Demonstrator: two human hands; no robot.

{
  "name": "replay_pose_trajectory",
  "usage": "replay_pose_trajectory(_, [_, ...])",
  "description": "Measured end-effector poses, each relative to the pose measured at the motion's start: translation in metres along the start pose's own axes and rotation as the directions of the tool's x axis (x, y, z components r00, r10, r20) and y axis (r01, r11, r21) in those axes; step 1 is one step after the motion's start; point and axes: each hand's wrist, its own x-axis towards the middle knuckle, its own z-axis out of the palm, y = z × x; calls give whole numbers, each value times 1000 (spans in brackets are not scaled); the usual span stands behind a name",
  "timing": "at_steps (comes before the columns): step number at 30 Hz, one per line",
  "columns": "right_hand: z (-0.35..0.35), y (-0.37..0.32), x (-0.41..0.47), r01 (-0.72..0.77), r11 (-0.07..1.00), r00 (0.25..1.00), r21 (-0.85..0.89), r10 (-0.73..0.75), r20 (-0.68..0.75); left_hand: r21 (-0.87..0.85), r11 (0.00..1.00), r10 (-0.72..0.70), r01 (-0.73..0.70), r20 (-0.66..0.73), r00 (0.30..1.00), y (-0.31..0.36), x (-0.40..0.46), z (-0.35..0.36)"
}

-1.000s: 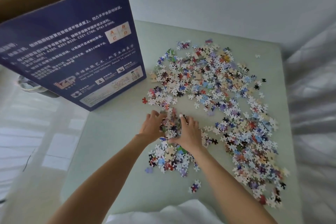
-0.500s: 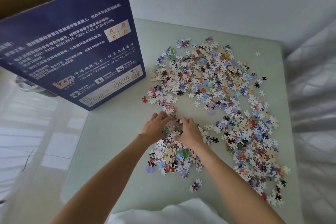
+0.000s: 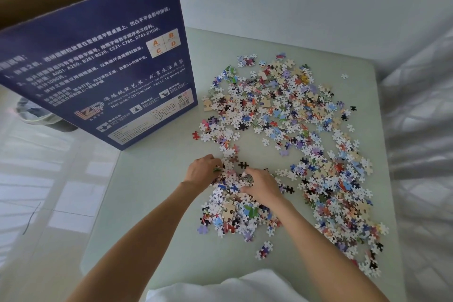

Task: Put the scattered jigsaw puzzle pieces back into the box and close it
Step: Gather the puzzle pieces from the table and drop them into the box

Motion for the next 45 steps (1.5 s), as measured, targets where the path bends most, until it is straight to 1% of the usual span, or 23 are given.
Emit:
replay_pose_trajectory(5, [-14,-4,-9,91,992,974,87,-71,-215,-144,985,-101,93,-47,994,-4,-7,-15])
replay_pose_trajectory(8, [-23,-3,-12,96,987,950,129,-52,-308,-230,965,-150,126,-92,984,-7,-16,-24])
replay_pose_trajectory(10, [-28,-3,-13,84,990,942,116,-41,-334,-277,955,-147,107,-126,981,-5,-25,-34])
replay_pose_trajectory(12, [-35,-4,-12,81,989,937,124,-33,-348,-321,946,-106,43,-182,977,0,-33,-52])
replay_pose_trajectory(14, [-49,-13,-13,110,975,931,194,-32,-364,-311,948,-38,-62,-306,951,7,-44,-82])
replay_pose_trajectory(16, [-71,-30,-16,170,944,930,283,-59,-363,-281,940,43,-193,-463,885,16,-54,-119])
replay_pose_trajectory(18, [-100,-58,-18,290,864,921,412,-135,-364,-222,928,104,-301,-620,778,23,-64,-166])
replay_pose_trajectory(20, [-133,-94,-20,410,769,891,491,-222,-397,-118,929,149,-350,-748,647,27,-73,-216])
replay_pose_trajectory(22, [-166,-133,-19,518,698,840,494,-306,-448,-11,945,171,-326,-834,525,25,-77,-265])
replay_pose_trajectory(24, [-196,-167,-14,608,627,781,487,-360,-511,16,961,143,-278,-885,442,18,-75,-307])
replay_pose_trajectory(26, [-223,-200,-5,692,569,704,444,-396,-589,30,978,111,-207,-913,391,7,-71,-342])
replay_pose_trajectory(27, [-236,-216,1,727,552,662,408,-410,-627,46,984,112,-174,-914,389,1,-68,-354])
replay_pose_trajectory(28, [-247,-231,6,762,534,615,365,-423,-666,70,987,122,-142,-906,405,-6,-64,-363])
replay_pose_trajectory(31, [-267,-273,22,854,480,453,201,-495,-742,159,984,176,-77,-847,502,-21,-53,-367])
replay_pose_trajectory(32, [-269,-283,27,872,472,405,133,-539,-739,173,982,186,-75,-826,533,-23,-51,-365])
replay_pose_trajectory(34, [-269,-298,37,878,480,349,-4,-645,-680,180,982,182,-61,-800,572,-26,-49,-359])
replay_pose_trajectory(36, [-265,-309,46,854,500,343,-145,-749,-567,185,982,169,-36,-785,596,-29,-49,-355])
replay_pose_trajectory(39, [-262,-315,57,804,517,388,-294,-830,-400,220,976,166,5,-751,639,-34,-50,-351])
replay_pose_trajectory(41, [-261,-315,61,780,521,423,-346,-847,-321,234,972,164,22,-744,648,-35,-51,-349])
replay_pose_trajectory(43, [-260,-315,65,781,513,445,-355,-857,-259,241,970,168,27,-749,640,-34,-55,-348])
replay_pose_trajectory(45, [-259,-317,66,779,514,456,-360,-858,-236,236,972,178,9,-759,627,-32,-58,-348])
